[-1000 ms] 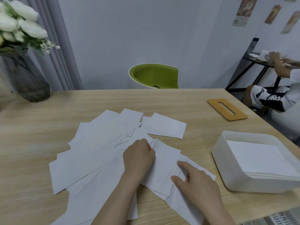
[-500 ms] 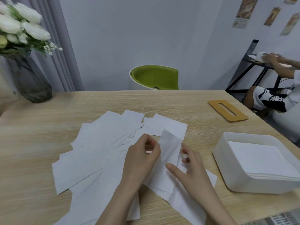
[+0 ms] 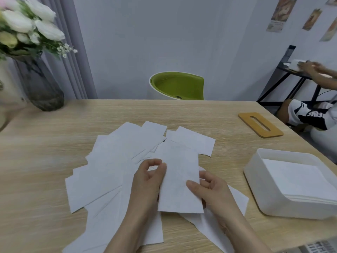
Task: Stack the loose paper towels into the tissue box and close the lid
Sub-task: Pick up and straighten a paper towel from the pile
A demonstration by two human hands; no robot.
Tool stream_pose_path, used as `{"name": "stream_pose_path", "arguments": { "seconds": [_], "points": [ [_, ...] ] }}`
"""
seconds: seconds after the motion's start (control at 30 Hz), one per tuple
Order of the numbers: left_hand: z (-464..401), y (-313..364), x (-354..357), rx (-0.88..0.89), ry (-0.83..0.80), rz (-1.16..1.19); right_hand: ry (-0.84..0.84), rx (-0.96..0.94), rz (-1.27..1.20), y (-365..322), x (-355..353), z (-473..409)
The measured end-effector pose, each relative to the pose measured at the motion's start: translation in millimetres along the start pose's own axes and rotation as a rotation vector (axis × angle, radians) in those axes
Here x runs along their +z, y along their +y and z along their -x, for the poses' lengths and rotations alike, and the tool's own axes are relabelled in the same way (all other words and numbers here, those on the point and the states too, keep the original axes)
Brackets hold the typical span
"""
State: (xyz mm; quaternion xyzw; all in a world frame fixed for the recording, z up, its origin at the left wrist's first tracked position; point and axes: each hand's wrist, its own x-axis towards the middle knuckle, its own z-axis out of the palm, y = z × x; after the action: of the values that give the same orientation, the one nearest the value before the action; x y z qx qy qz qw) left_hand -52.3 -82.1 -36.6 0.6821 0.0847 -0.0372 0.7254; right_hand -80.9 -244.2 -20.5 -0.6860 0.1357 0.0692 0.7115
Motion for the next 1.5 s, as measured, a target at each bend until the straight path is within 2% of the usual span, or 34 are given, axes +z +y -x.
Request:
{"name": "stream_pose_path", "arguments": {
  "seconds": [0.1, 0.2, 0.33, 0.47, 0.8, 1.0, 1.2, 1.27, 1.4, 1.5],
  "points": [
    [2, -9, -2, -0.050, -0.060, -0.044, -0.002, -0.014, -0.089, 0, 10, 6],
    [-1, -13, -6, -0.002, -0.041, -0.123, -0.007, 0.027, -0.180, 4, 15, 7],
    [-11, -17, -14, 0.005, 0.006, -0.106, 0.265, -0.187, 0.440, 12, -13, -8],
    [-16, -23, -18, -0.007, 0.019, -0.077, 0.367, -0.214, 0.721, 13, -46, -16],
    [-15, -26, -17, -0.020, 0.030, -0.051, 0.227, -0.142, 0.779, 25, -68, -28],
    [-13, -26, -16, -0.018, 0.024, -0.046, 0.199, -0.163, 0.864, 26, -66, -29],
    [-13, -27, -17, -0.011, 0.020, -0.038, 0.168, -0.196, 0.849, 22, -65, -28],
    [-14, -27, -17, -0.011, 0.019, -0.032, 0.113, -0.266, 0.872, 19, -68, -25],
    [-14, -27, -17, -0.009, 0.023, -0.030, -0.110, -0.351, 1.066, 10, -71, -21],
    [-14, -27, -16, -0.010, 0.027, -0.032, -0.151, -0.372, 1.170, 8, -70, -22]
  ]
}}
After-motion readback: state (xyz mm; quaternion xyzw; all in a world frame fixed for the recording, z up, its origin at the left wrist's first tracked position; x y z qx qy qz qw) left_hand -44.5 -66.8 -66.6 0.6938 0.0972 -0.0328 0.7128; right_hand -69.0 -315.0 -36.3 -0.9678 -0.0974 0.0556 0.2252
